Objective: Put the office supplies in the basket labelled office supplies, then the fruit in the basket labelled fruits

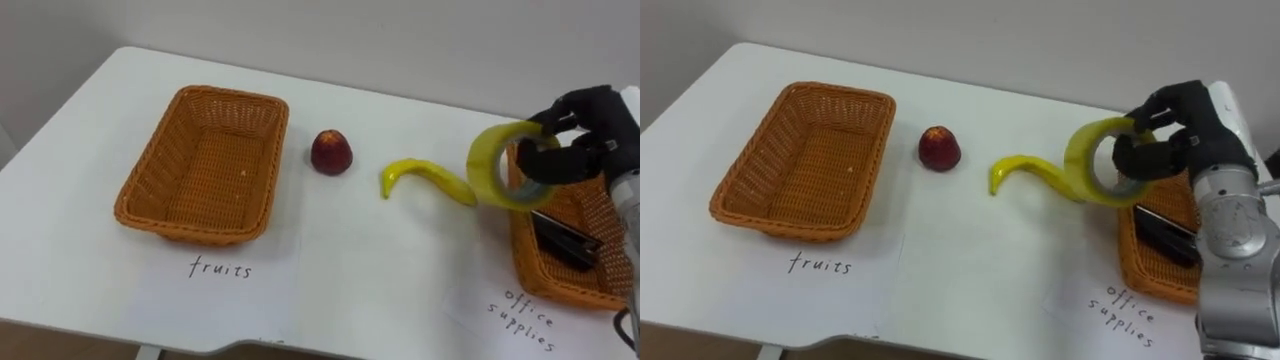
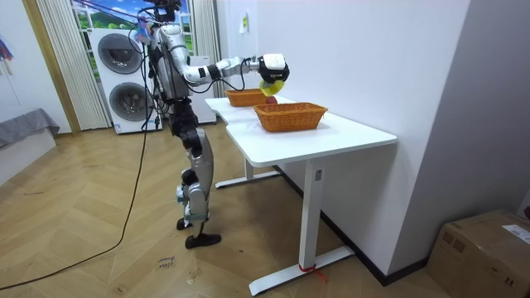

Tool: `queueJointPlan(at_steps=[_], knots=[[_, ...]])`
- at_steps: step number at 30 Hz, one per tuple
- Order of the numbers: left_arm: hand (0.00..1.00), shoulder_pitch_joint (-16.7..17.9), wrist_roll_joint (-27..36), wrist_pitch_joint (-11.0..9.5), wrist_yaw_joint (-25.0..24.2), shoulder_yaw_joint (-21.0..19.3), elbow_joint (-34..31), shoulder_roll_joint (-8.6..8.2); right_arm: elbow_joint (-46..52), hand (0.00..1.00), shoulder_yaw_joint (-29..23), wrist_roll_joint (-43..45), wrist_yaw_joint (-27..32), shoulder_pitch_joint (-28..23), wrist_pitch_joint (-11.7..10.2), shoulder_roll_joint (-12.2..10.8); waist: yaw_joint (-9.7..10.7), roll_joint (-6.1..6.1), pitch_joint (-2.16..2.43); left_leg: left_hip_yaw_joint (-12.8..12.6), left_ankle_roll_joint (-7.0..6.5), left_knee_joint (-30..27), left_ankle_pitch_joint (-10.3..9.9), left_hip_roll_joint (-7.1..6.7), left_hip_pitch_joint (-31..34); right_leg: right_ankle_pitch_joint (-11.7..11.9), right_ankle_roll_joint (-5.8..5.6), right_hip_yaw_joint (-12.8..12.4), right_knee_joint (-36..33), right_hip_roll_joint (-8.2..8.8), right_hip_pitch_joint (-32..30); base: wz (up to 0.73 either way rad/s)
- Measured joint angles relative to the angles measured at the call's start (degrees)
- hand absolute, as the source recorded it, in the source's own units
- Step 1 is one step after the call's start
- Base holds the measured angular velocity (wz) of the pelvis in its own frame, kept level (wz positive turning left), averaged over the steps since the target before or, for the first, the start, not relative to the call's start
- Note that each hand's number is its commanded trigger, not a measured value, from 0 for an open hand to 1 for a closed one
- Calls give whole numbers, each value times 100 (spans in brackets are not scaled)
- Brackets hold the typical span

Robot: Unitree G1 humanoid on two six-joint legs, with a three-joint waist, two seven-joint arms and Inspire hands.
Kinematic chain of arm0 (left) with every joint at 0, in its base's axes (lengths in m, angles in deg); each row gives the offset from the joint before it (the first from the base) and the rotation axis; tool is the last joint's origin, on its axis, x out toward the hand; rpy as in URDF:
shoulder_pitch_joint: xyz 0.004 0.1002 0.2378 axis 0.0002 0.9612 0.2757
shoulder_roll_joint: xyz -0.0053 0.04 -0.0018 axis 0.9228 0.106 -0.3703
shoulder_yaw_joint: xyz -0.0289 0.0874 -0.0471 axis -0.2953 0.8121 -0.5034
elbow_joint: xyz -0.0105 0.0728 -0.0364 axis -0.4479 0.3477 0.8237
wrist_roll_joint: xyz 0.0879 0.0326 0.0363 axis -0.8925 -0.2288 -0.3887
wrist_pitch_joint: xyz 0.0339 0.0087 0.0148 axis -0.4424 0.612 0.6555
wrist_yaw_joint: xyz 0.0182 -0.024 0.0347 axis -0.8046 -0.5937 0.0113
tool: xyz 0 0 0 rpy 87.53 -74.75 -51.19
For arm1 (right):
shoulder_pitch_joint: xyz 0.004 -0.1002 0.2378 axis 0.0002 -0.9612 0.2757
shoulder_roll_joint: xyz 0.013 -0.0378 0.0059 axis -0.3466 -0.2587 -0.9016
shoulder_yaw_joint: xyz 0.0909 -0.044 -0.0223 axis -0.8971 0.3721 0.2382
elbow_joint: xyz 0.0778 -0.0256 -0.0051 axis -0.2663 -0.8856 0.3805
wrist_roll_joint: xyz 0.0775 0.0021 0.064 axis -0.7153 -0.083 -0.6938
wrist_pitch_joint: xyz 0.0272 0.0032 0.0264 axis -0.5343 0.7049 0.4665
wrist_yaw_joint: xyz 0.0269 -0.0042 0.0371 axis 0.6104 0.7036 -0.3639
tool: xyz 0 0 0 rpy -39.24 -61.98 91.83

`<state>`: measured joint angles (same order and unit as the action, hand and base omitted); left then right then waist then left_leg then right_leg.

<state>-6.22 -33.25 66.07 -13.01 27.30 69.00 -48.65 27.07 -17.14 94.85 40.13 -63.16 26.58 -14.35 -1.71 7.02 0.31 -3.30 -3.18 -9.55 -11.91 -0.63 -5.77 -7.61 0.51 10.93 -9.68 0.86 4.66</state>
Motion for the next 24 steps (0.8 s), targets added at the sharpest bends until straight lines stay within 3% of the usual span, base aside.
queueJointPlan(at_steps=[7,17,24], knots=[[0,36,1,0,3,2,5,-14,-255,100,-125,-11,113,-242,1,-1,41,65,-31,-2,-2,-1,-2,-9,-62,0,-1,-18,-10,9,55,0],[0,133,1,0,16,10,5,-12,-449,100,-185,-62,397,-240,-3,0,292,35,-13,-3,1,0,1,-9,-68,0,0,-73,-17,0,54,0],[0,126,1,0,17,10,4,-11,-450,100,-224,-95,483,-240,-3,1,312,26,-11,-63,0,13,1,-4,-79,0,0,-135,-15,-9,42,-4]])
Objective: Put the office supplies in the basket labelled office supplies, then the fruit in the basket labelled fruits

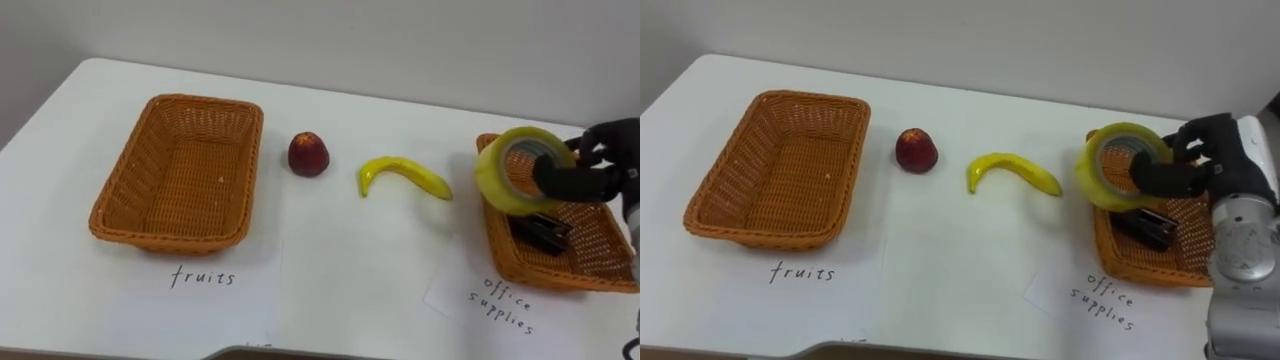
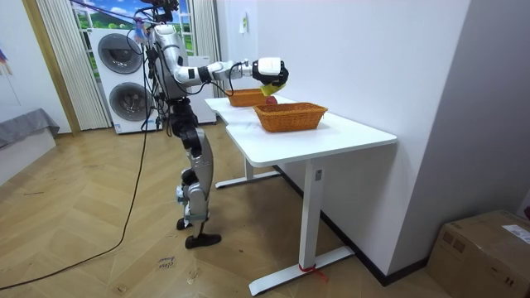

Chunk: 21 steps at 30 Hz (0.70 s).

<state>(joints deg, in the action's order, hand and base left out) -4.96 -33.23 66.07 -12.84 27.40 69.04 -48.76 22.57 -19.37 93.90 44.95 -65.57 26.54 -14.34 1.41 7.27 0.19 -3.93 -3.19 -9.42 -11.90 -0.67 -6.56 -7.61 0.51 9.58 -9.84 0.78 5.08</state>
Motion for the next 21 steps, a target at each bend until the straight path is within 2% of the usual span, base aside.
queueJointPlan(at_steps=[12,14,15,16,17,21], knots=[[0,62,-10,17,-8,-9,0,1,-10,100,-142,-1,-1,-1,5,6,-6,31,5,-26,0,0,0,1,0,0,0,-18,-4,0,-17,0],[0,65,-11,28,-8,-10,0,1,-56,65,-145,24,0,-1,6,7,-4,44,9,-31,0,0,0,1,-2,0,0,-22,-4,-1,-18,0],[0,64,-13,31,-9,-10,0,-1,-89,36,-153,16,0,0,6,7,-7,51,12,-60,0,2,0,4,-5,0,0,-33,-4,-2,-20,-3],[0,64,-18,33,-10,-10,0,-4,-117,24,-166,16,0,0,6,7,-12,56,15,-66,0,2,-1,5,-10,0,0,-44,-4,-4,-21,-5],[0,64,-19,33,-10,-10,-1,-4,-159,0,-171,18,0,0,6,7,-12,61,18,-71,-1,4,-1,6,-14,0,-1,-58,-5,-6,-21,-4],[0,59,-20,36,-10,-18,-2,-1,-319,0,-202,-59,-1,1,7,31,-5,65,18,-72,-3,4,-2,5,-15,3,-5,-69,-8,-6,-20,-1]])
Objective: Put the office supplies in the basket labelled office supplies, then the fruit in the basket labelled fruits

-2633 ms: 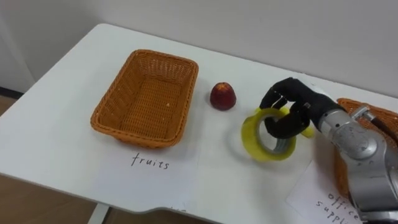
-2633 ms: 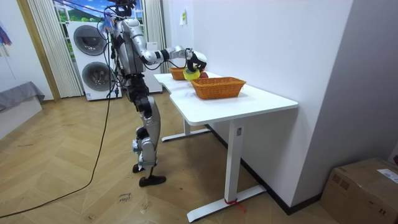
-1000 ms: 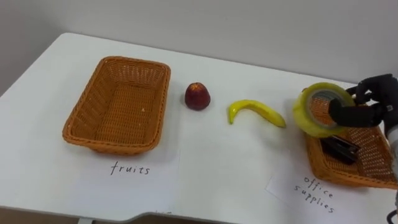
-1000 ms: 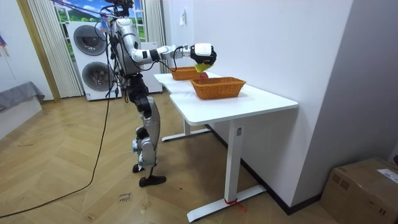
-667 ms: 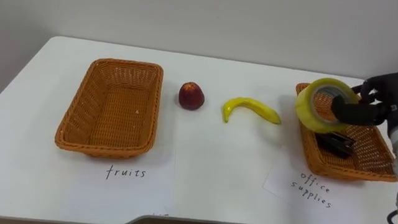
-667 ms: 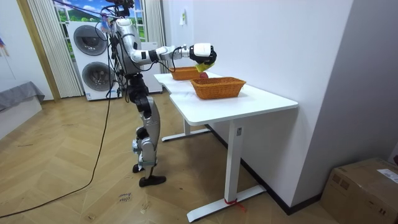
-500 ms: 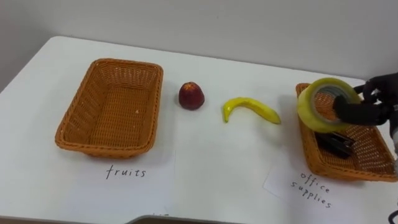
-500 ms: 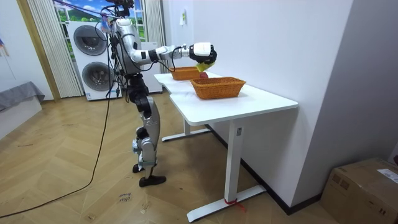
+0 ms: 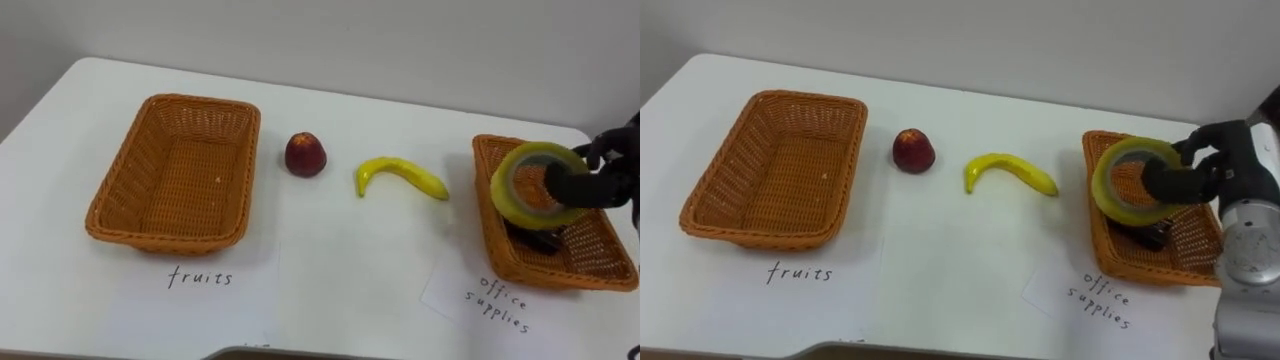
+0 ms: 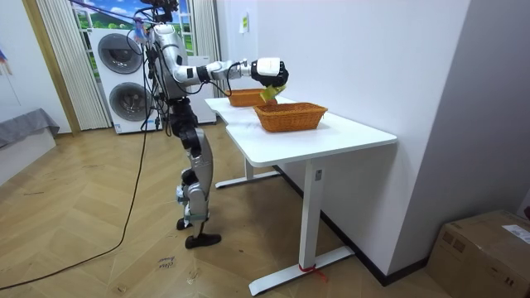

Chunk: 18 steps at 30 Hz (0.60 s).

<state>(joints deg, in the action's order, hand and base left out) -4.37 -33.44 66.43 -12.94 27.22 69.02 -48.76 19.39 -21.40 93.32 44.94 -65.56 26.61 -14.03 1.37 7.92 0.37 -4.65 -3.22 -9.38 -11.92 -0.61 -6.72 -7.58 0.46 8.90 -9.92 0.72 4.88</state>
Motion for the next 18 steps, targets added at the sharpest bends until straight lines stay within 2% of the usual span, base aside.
queueJointPlan(at_steps=[2,7,12,18], knots=[[0,1,-1,1,0,-7,0,2,-140,0,-62,-97,0,5,0,129,-7,7,1,0,-1,-2,0,0,-1,0,0,-1,-3,1,0,0],[0,-5,0,16,1,-7,-1,9,-150,0,-134,-66,0,5,0,257,-1,11,-25,1,1,-8,-1,4,3,0,0,-1,-1,-2,-1,0],[0,-88,2,48,1,-7,-6,38,-151,0,-132,-65,-6,5,0,259,-17,39,-26,1,-1,-11,-3,2,10,1,0,0,2,-1,-2,0],[0,-129,2,49,0,-18,-17,71,-151,0,-131,-57,-17,5,0,259,-22,14,-30,-1,-2,-5,-3,3,8,2,-2,-2,2,-3,-7,0]])
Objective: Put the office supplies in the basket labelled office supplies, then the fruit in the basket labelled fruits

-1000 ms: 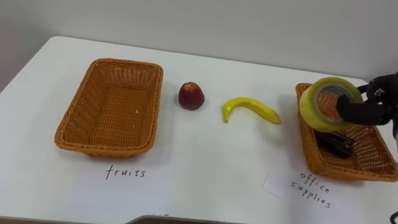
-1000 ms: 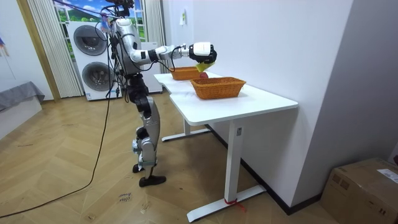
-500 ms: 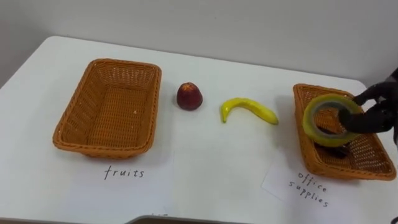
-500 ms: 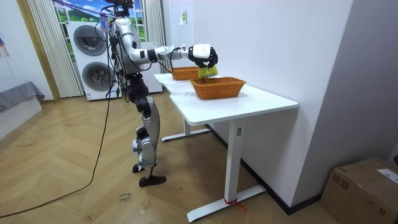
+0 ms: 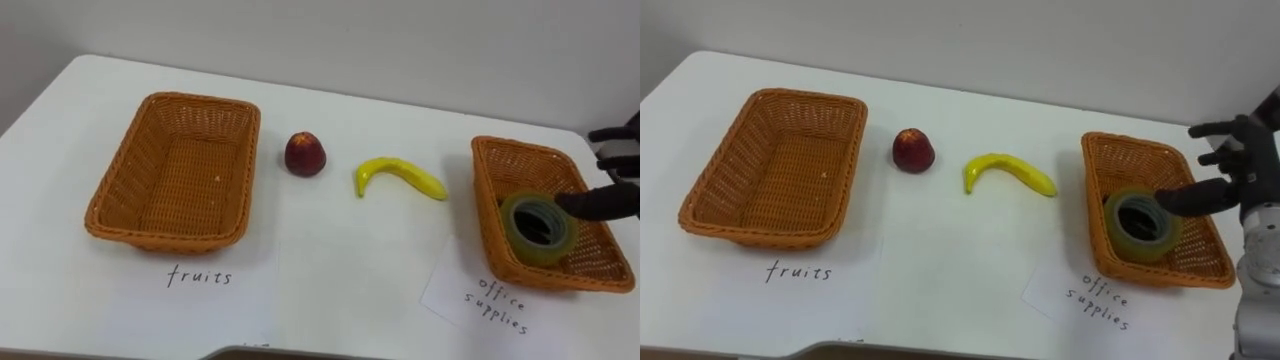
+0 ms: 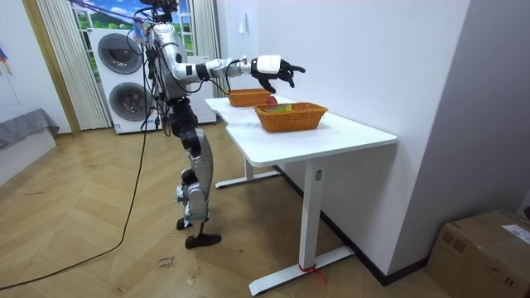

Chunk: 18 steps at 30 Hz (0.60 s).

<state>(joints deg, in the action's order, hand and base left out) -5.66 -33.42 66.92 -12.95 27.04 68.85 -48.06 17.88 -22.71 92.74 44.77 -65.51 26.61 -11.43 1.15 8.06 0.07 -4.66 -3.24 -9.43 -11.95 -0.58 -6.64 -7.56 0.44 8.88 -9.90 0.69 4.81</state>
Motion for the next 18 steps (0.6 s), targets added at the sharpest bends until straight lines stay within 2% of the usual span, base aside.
queueJointPlan(at_steps=[18], knots=[[0,65,12,-15,-3,-28,88,-6,128,0,6,272,-6,2,0,0,-33,-48,2,-91,0,13,0,15,-64,3,0,-102,-76,-16,-12,-2]])
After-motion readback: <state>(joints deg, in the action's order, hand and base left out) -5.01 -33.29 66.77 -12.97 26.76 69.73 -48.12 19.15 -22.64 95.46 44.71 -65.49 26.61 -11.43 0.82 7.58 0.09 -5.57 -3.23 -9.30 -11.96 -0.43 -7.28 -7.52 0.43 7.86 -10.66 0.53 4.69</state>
